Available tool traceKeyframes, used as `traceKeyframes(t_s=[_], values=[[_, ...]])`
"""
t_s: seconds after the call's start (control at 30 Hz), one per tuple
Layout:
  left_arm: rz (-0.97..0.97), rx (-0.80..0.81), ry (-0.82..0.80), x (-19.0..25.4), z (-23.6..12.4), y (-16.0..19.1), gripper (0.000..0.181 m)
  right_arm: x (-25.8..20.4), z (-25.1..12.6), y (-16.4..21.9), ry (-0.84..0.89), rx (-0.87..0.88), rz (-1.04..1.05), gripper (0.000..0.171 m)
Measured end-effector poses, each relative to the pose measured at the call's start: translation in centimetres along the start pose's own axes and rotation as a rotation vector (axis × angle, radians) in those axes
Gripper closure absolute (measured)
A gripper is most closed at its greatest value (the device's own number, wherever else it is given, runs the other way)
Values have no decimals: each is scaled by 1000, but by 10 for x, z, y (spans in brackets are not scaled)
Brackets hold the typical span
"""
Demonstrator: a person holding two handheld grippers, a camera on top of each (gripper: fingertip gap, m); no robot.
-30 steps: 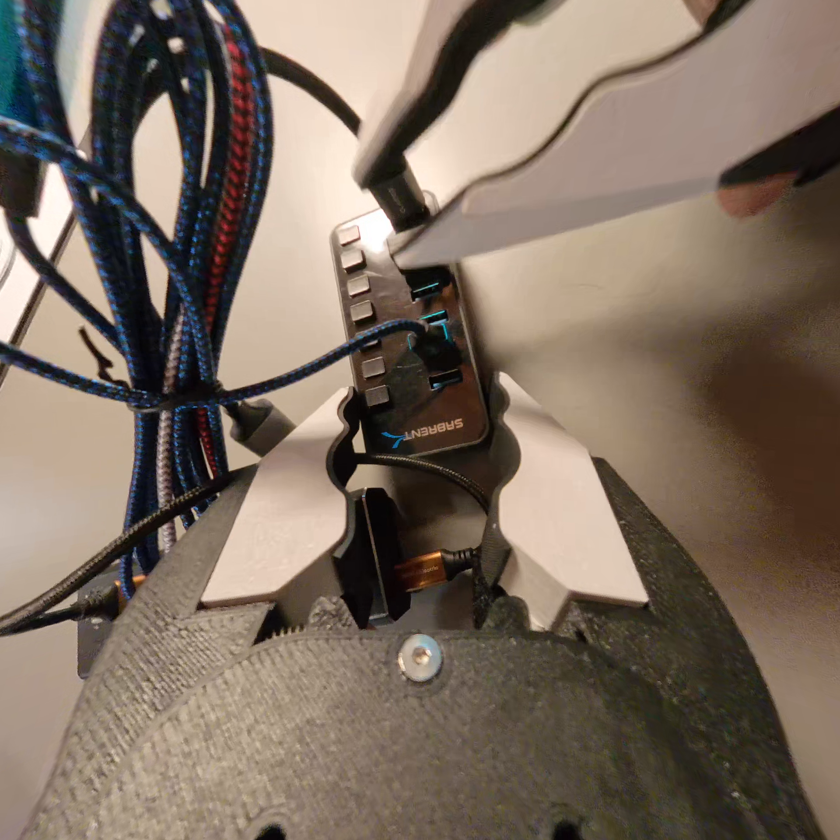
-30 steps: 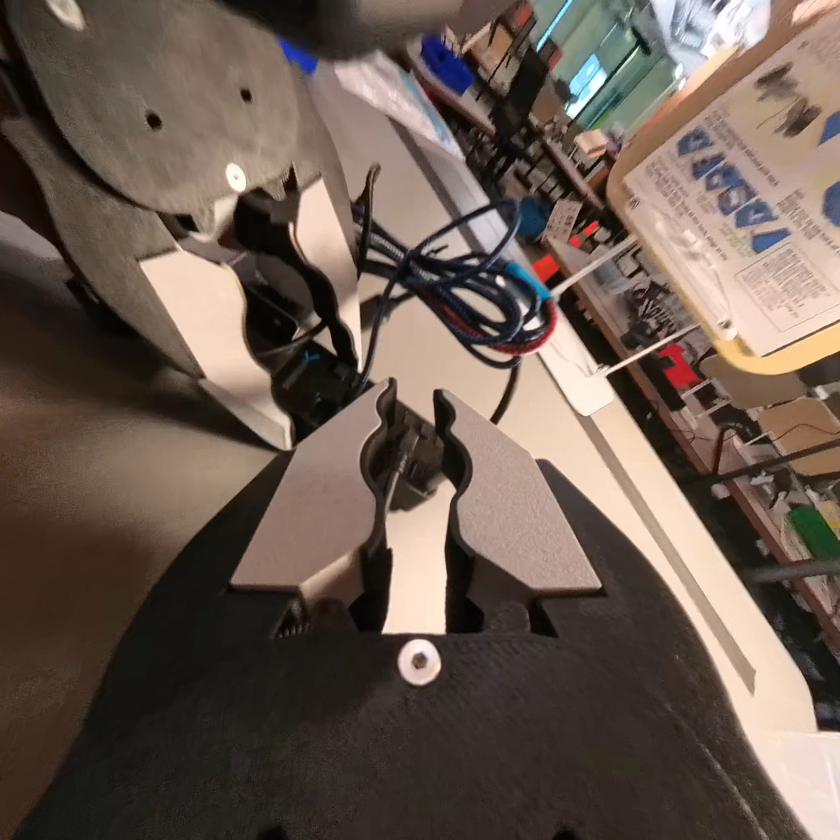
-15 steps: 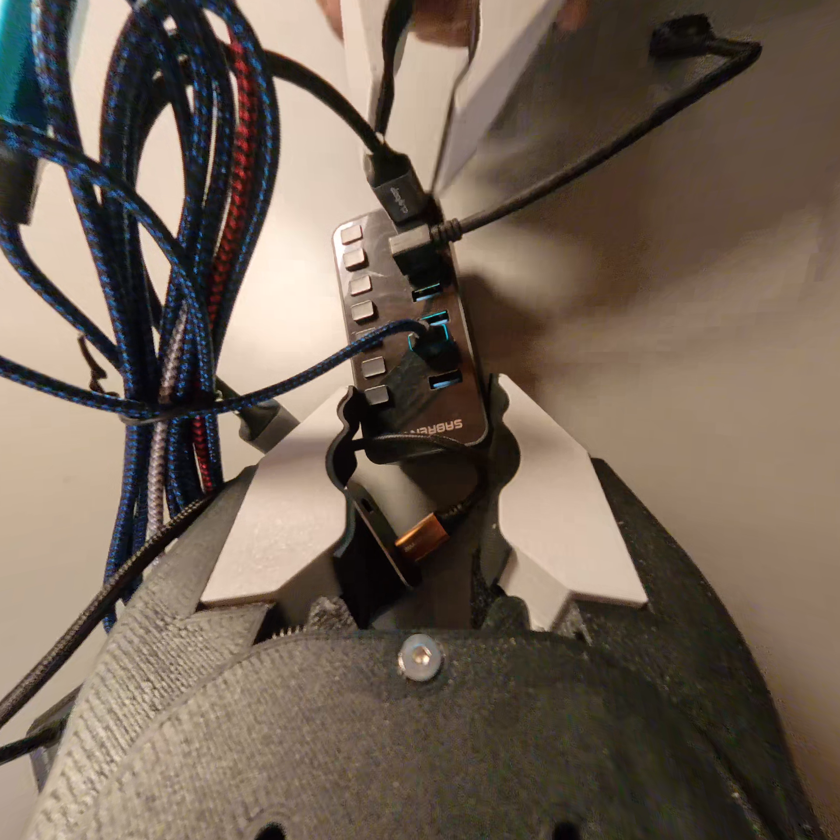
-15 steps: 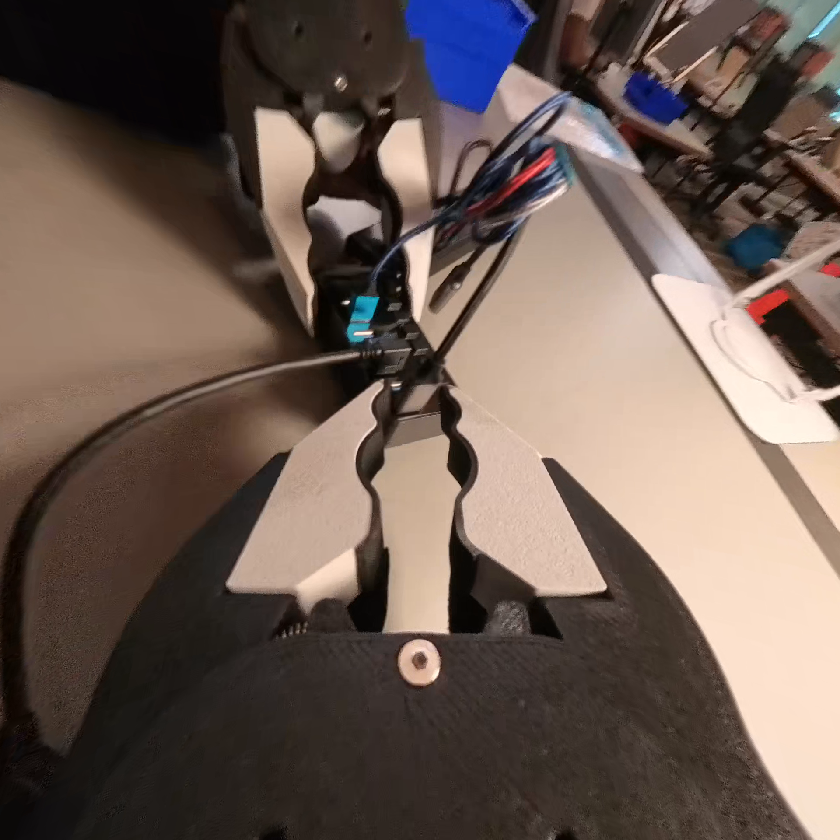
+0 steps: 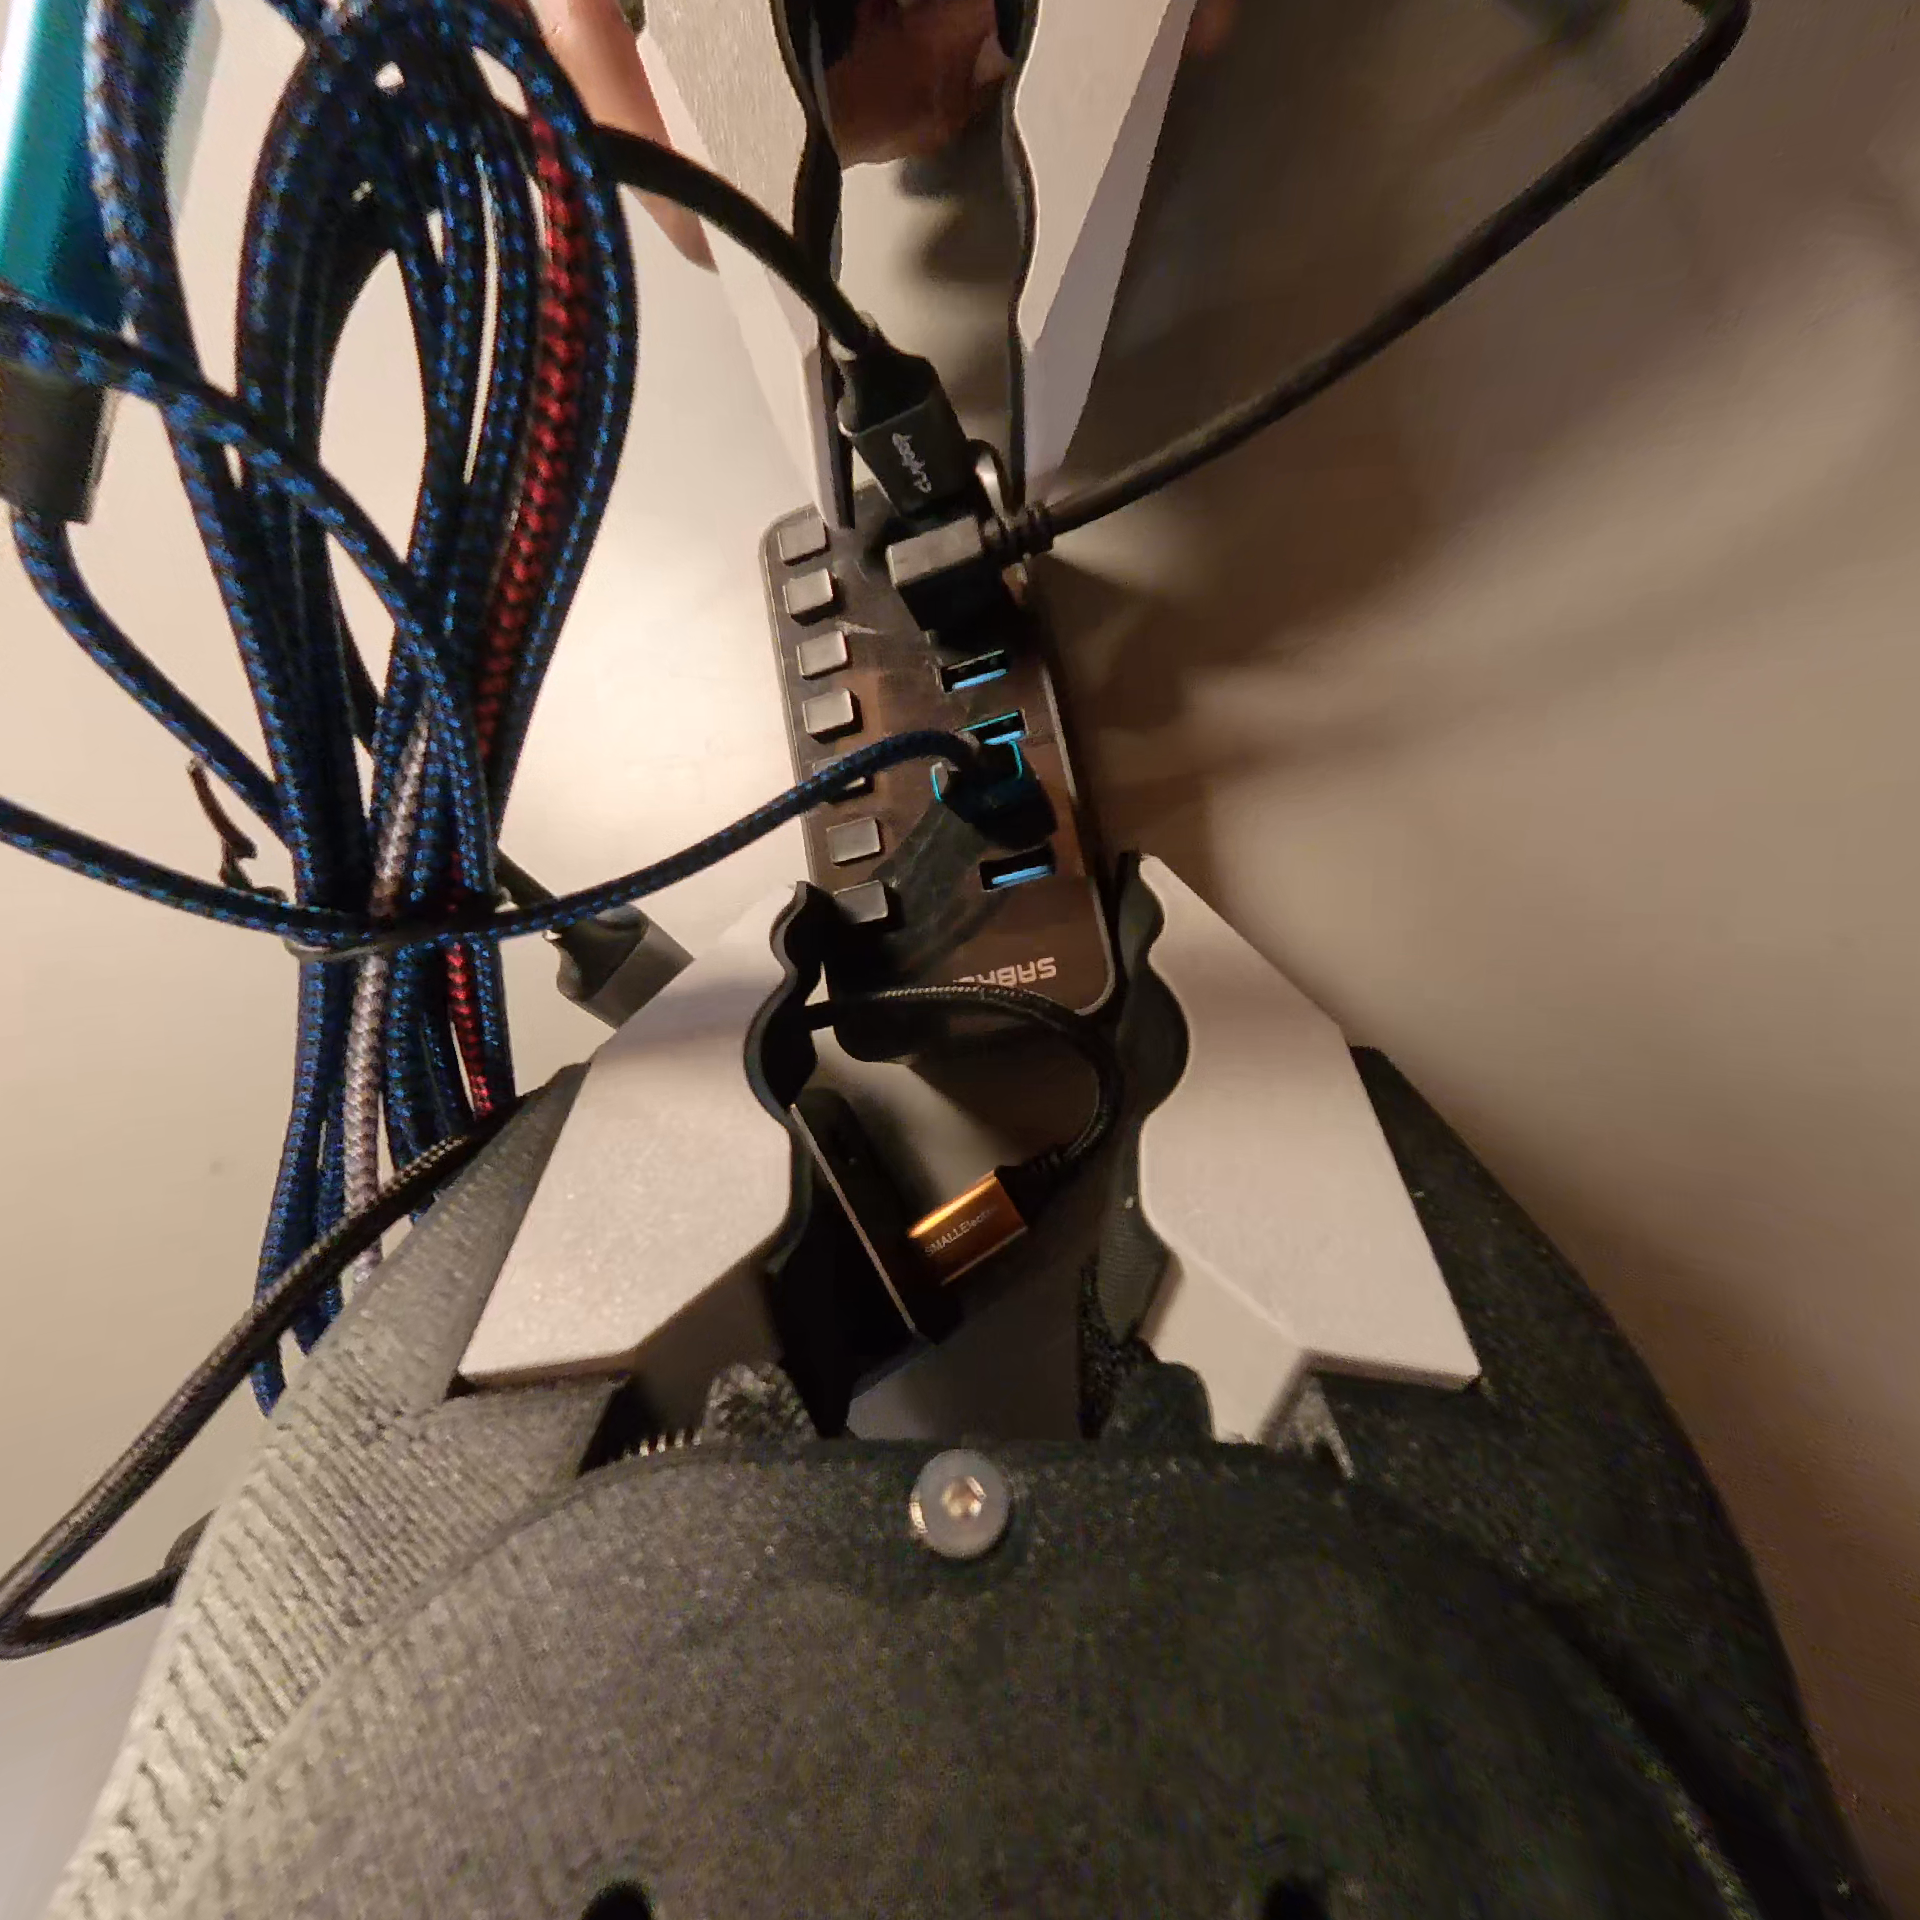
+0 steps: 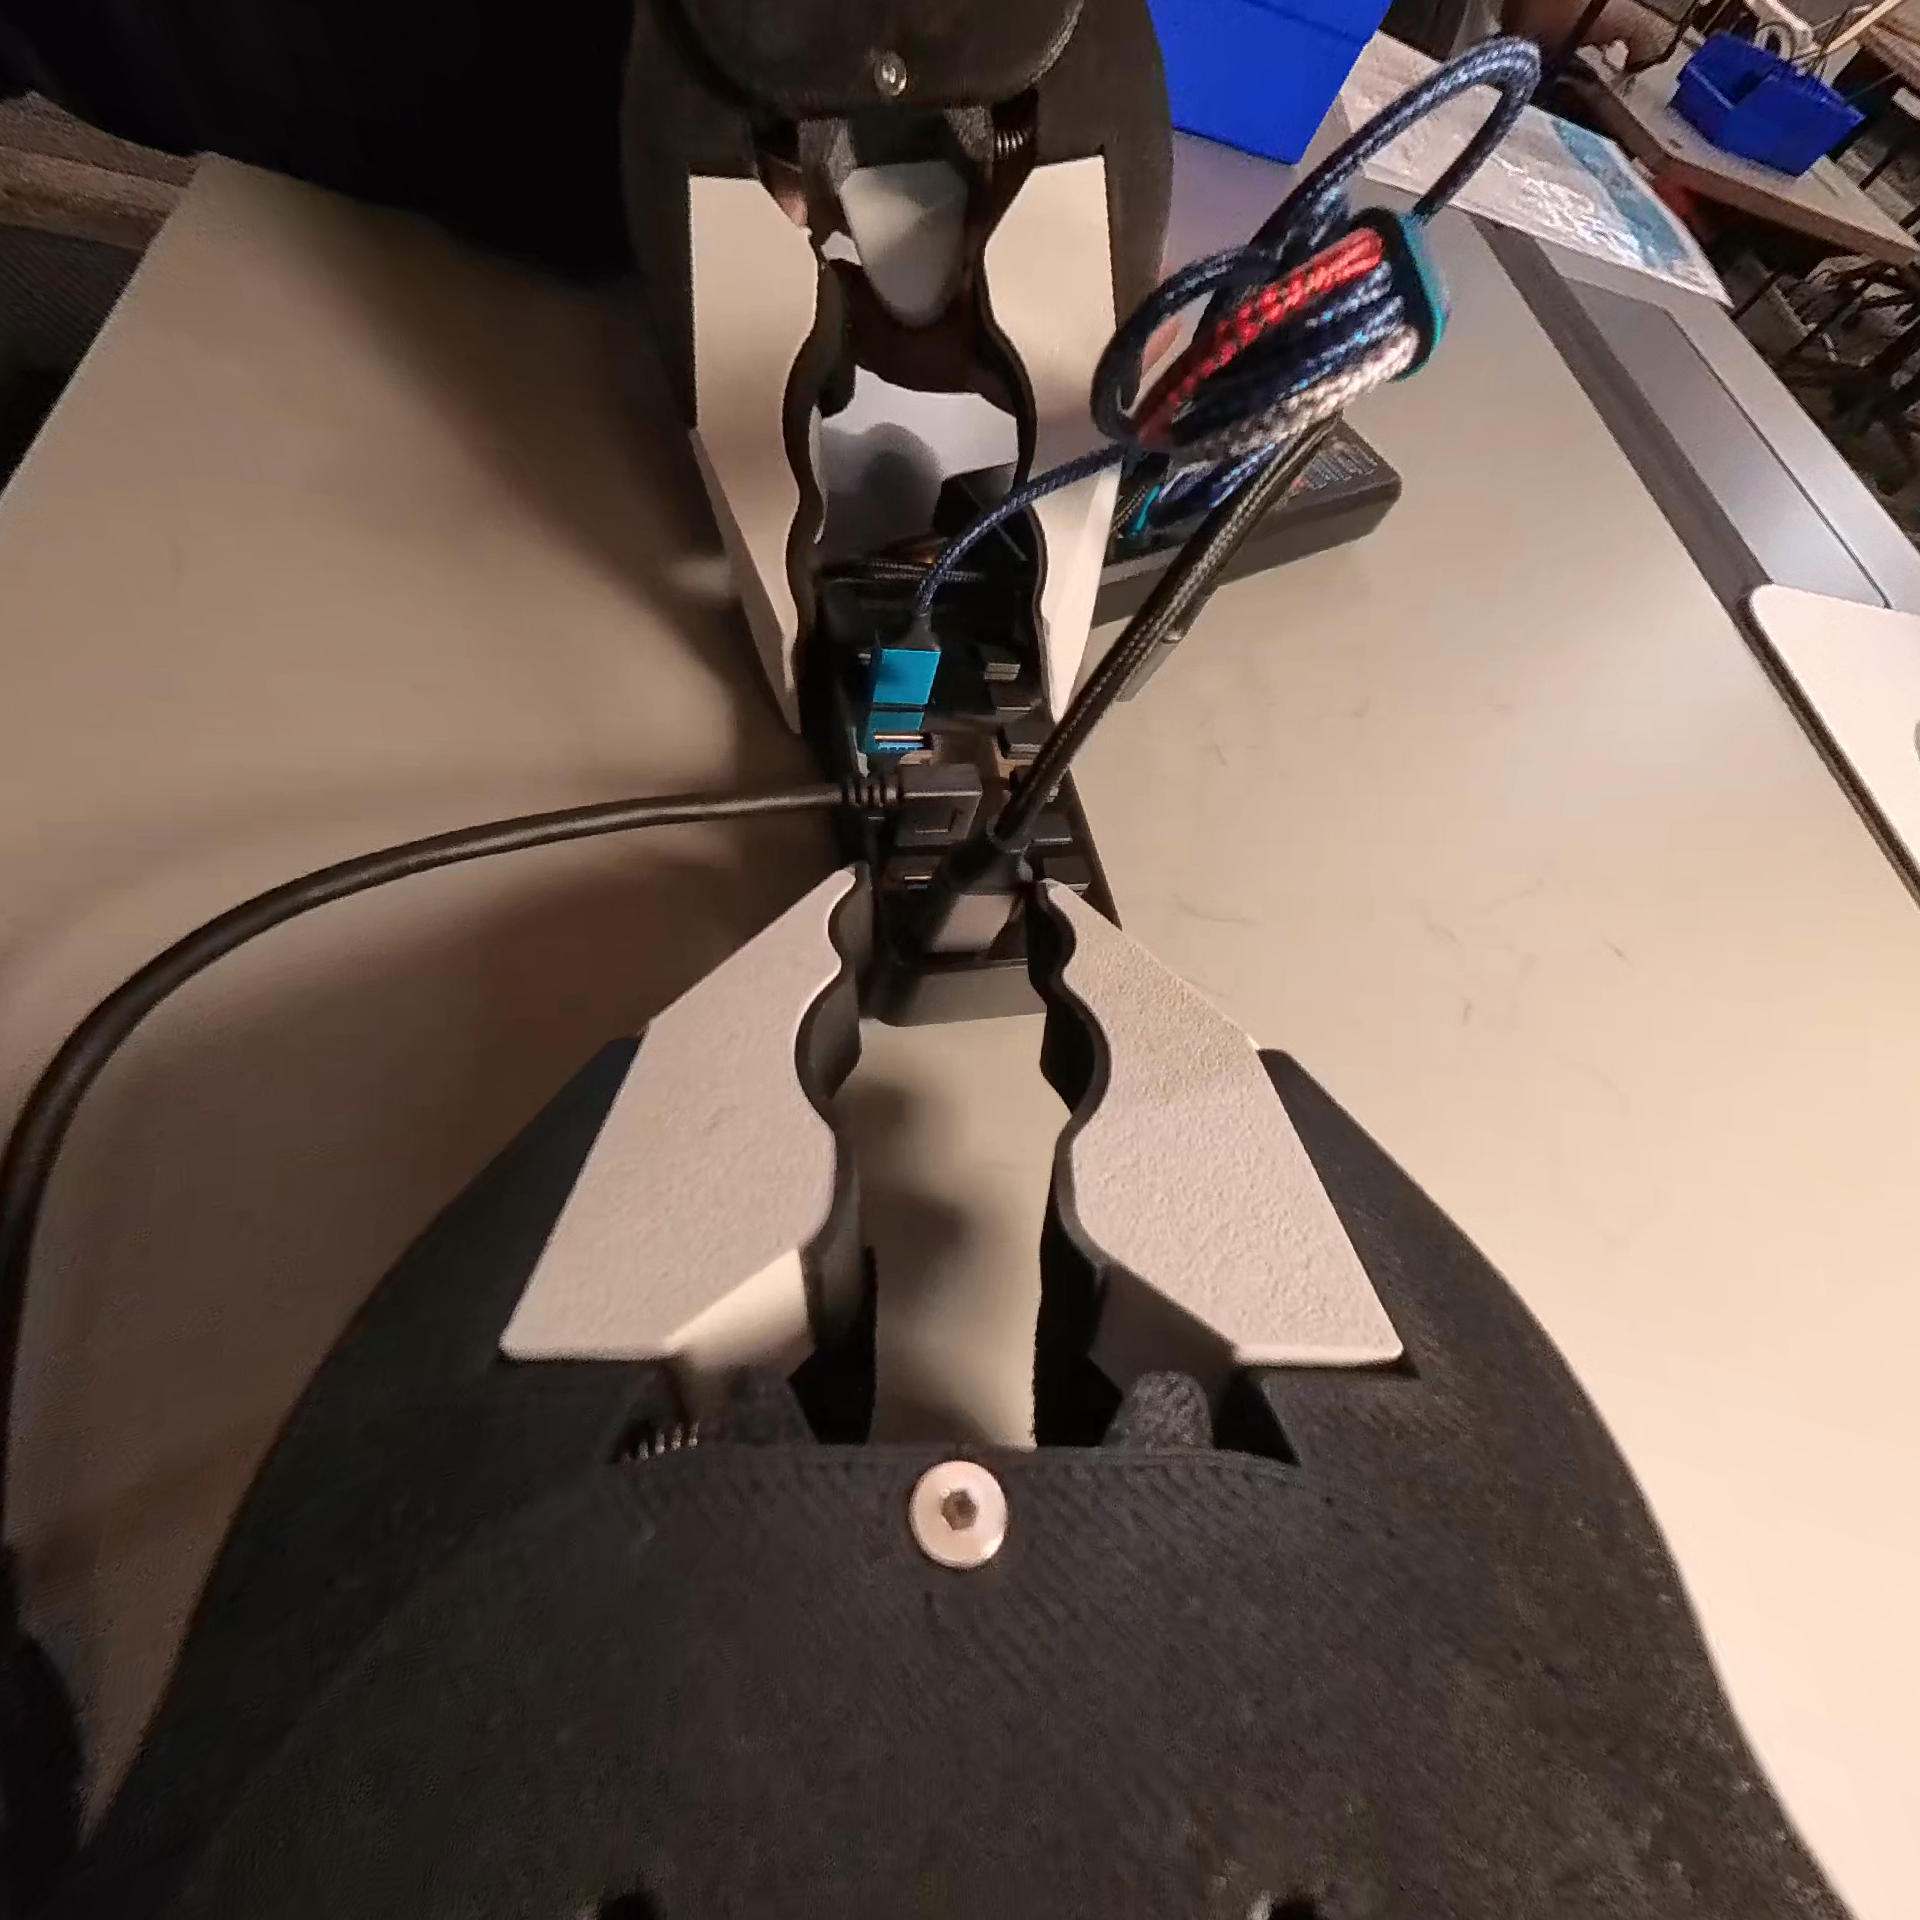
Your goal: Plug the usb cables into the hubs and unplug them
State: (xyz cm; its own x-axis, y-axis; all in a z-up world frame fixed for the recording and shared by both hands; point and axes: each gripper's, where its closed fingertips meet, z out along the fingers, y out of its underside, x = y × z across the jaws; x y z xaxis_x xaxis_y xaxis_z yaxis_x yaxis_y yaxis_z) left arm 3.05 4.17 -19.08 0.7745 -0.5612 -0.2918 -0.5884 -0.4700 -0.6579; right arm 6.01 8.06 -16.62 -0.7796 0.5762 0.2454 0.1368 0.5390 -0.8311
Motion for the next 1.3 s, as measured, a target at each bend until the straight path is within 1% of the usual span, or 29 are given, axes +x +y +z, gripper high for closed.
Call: traceKeyframes(t_s=[0.3, 0.37, 0.47, 0.53, 0.57, 0.7, 0.8, 0.9, 0.97, 1.07, 1.1, 1.17, 1.3], values=[[16, 6, 23, 3, -3, 2, 121, -5, 4, 1, -5, -24, -17, 142], [20, 43, 3, 1, -6, -5, 124, -6, 4, 0, -5, -19, -15, 142], [-103, 100, 20, -1, -11, -20, 127, -9, 4, -4, -16, -2, -17, 144], [-137, 83, 36, 1, -10, -20, 124, -13, 4, -8, -35, 17, -9, 145], [-124, 72, 29, 1, -8, -18, 123, -14, 5, -9, -42, 18, -7, 151], [-85, 13, 20, 4, 1, -11, 116, -17, 5, -9, -57, 13, -10, 151], [-40, -36, 2, 5, 7, -6, 115, -18, 7, -7, -65, 2, -10, 151], [-32, -31, 6, 5, 10, -10, 117, -19, 8, -8, -67, -3, -13, 151], [-32, -40, 4, 4, 10, -9, 119, -17, 9, -9, -43, -2, -58, 151], [-57, -47, -4, 4, 10, -9, 120, -16, 8, -10, 27, -21, -212, 152], [-59, -40, -4, 4, 10, -9, 120, -16, 8, -10, 36, -32, -230, 152], [-43, -23, -13, 3, 9, -9, 119, -15, 8, -12, 11, -30, -156, 152], [-41, 0, -25, 2, 9, -11, 119, -12, 6, -17, -97, 17, 144, 155]])
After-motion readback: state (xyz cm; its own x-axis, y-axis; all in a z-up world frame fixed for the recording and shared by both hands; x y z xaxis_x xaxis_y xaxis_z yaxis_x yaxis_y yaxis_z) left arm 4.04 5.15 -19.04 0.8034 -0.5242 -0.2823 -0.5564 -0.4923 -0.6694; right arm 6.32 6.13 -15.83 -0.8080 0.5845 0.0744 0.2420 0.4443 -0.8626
